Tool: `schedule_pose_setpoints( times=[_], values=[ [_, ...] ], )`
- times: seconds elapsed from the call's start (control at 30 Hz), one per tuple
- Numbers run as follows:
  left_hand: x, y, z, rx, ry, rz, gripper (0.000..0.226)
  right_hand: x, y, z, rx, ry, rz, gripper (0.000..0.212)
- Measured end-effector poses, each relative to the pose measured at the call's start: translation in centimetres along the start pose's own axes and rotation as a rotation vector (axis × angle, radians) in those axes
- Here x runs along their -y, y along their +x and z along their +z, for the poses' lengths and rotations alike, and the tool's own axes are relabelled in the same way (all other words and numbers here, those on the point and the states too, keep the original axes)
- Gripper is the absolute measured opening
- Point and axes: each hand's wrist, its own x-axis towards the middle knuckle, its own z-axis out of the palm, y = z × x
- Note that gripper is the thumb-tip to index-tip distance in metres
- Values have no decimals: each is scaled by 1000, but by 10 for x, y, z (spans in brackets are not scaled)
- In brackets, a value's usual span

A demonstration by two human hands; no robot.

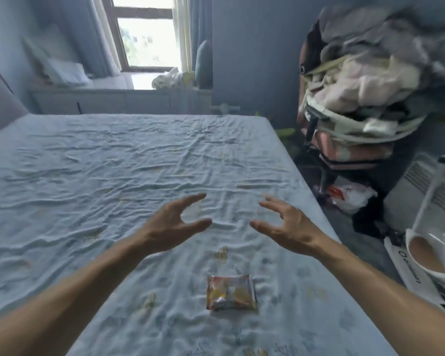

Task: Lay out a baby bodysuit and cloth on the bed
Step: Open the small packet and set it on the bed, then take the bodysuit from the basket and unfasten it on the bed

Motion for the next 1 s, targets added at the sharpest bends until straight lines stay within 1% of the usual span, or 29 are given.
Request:
schedule_pose_setpoints(
  times=[0.1, 0.27, 0.33, 0.4, 0.47, 0.57, 0.63, 0.77, 0.8, 0.93, 1.0],
  values=[
    [-65, 5, -97, -38, 18, 25, 99, 80, -7, -92, -56, -12, -39, 109],
    [-177, -9, -253, -173, 66, 95, 106, 212, -40, -233, -108, -62, -110, 96],
    [-219, -24, -305, -222, 101, 110, 104, 259, -60, -280, -153, -102, -104, 89],
    [-257, -44, -350, -244, 138, 113, 100, 300, -81, -320, -185, -76, -115, 94],
    [-291, -63, -387, -241, 196, 94, 103, 336, -101, -350, -224, -73, -104, 96],
    [-331, -88, -428, -275, 244, 45, 120, 378, -125, -379, -290, -111, -93, 94],
    [-349, -100, -446, -321, 254, 38, 122, 398, -136, -391, -340, -122, -84, 94],
    [-370, -124, -470, -384, 263, 54, 99, 417, -147, -402, -353, -138, -101, 93],
    [-371, -131, -474, -387, 271, 51, 98, 418, -149, -403, -352, -136, -105, 92],
    [-363, -161, -483, -386, 267, -4, 123, 421, -145, -394, -330, -141, -132, 93],
    [-354, -173, -486, -404, 263, -37, 126, 424, -142, -386, -308, -150, -149, 93]
  ],
)
